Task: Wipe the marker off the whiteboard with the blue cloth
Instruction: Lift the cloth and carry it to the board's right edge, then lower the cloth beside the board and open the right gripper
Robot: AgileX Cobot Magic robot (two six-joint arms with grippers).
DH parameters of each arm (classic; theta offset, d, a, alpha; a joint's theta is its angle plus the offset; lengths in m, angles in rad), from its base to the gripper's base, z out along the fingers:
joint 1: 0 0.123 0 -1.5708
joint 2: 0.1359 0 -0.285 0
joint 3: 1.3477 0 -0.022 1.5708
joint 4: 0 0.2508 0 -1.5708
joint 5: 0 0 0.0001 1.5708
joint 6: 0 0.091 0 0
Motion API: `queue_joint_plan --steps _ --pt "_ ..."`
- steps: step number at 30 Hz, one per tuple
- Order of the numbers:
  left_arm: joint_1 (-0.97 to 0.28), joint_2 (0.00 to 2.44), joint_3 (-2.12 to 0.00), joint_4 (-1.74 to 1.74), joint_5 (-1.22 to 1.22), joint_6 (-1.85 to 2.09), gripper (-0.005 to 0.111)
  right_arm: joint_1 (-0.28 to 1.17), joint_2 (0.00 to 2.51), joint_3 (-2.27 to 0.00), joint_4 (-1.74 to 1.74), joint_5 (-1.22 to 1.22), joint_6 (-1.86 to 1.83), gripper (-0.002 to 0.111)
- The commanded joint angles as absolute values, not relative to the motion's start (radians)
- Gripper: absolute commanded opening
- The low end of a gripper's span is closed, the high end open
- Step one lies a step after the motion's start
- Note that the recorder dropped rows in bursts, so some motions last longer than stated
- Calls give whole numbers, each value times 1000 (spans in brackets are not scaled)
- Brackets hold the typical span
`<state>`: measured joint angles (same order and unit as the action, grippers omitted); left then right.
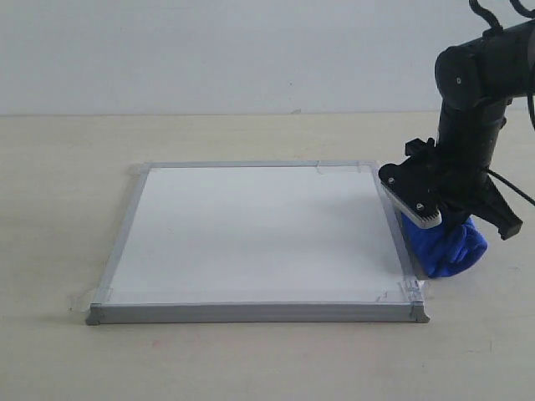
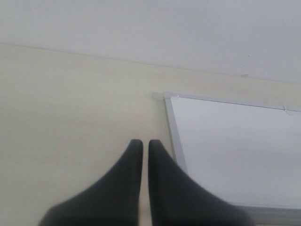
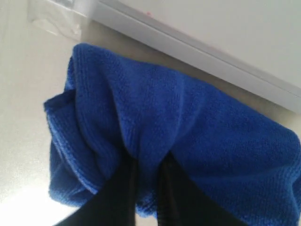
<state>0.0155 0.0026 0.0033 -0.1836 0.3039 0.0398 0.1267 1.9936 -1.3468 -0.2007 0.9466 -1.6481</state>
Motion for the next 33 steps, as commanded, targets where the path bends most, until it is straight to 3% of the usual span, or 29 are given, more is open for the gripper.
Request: queue_joint_plan --steps 1,33 --pt "18 0 0 -183 289 46 4 119 2012 -1347 -169 931 -1662 0" --pt "18 0 0 -183 289 46 4 119 2034 -1347 21 819 -1459 0"
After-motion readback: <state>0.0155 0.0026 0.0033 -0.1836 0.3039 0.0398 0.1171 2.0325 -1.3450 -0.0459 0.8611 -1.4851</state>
